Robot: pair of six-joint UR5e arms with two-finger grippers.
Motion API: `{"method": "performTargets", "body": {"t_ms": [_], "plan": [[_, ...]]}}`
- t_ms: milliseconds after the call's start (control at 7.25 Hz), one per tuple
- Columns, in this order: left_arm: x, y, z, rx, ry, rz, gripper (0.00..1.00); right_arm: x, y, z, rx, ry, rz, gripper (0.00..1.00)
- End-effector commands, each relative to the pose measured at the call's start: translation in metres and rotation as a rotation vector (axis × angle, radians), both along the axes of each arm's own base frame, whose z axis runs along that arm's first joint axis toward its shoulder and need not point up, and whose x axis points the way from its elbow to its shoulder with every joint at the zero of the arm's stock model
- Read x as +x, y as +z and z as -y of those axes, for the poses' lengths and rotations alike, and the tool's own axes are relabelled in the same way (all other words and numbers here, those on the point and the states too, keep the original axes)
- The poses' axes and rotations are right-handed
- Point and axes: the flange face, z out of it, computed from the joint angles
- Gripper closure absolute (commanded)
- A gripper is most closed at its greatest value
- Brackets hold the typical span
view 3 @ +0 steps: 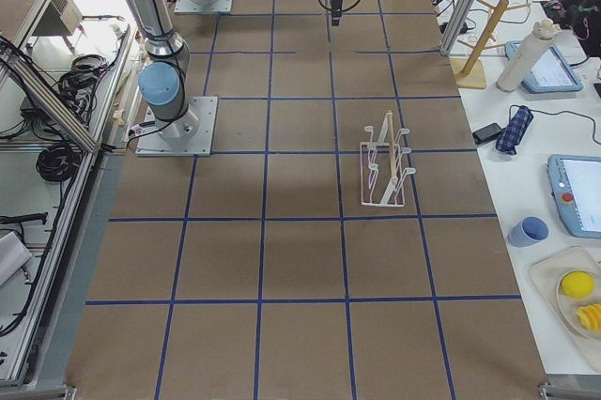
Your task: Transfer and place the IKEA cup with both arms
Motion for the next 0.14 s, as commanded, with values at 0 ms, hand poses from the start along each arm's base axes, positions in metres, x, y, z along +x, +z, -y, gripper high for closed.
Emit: {"method": "performTargets", "body": {"t_ms": [0], "plan": [[0.0003,0.001,-0.0007,-0.002,0.001,0.0,0.0,0.0001,-0.0004,0.0002,0.001,0.0,0.0,0.0]]}}
